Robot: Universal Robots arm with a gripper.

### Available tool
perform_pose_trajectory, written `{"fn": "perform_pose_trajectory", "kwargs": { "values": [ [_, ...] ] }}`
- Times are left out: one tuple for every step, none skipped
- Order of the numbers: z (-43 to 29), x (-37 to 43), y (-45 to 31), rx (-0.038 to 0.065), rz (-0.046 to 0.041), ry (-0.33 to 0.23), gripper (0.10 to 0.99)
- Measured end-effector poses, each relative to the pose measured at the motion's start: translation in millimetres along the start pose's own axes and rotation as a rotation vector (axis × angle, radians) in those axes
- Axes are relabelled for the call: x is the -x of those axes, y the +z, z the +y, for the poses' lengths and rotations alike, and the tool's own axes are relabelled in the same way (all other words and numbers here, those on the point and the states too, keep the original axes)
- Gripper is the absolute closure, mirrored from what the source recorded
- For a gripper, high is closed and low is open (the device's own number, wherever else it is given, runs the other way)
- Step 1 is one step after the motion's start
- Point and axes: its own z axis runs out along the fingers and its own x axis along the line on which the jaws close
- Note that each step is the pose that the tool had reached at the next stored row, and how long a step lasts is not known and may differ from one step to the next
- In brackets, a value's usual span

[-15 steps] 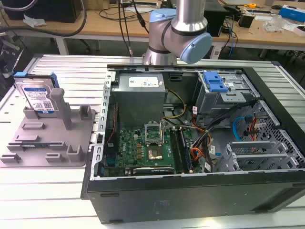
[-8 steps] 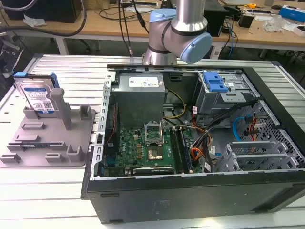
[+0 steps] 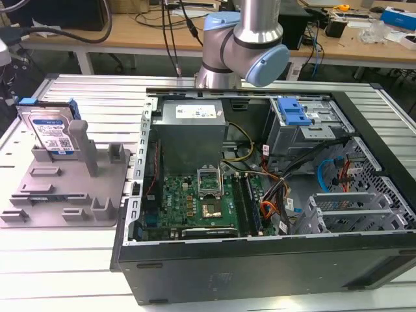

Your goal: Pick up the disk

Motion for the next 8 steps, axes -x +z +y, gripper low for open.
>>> {"fn": "perform_pose_trajectory", "kwargs": {
  "values": [
    [0.0,0.0,0.1,0.0,0.0007,-0.019,0.98],
    [0.0,0.0,0.2,0.0,0.0014,-0.036,0.98],
    [0.0,0.0,0.4,0.0,0.003,-0.079,0.98],
    [0.0,0.0,0.5,0.0,0.0042,-0.109,0.98],
    [0.0,0.0,0.7,0.0,0.0055,-0.145,0.98],
    [0.0,0.0,0.8,0.0,0.0063,-0.163,0.98],
    [0.0,0.0,0.9,0.0,0.007,-0.182,0.98],
    [0.0,0.0,1.0,0.0,0.0083,-0.215,0.98]
  ]
}}
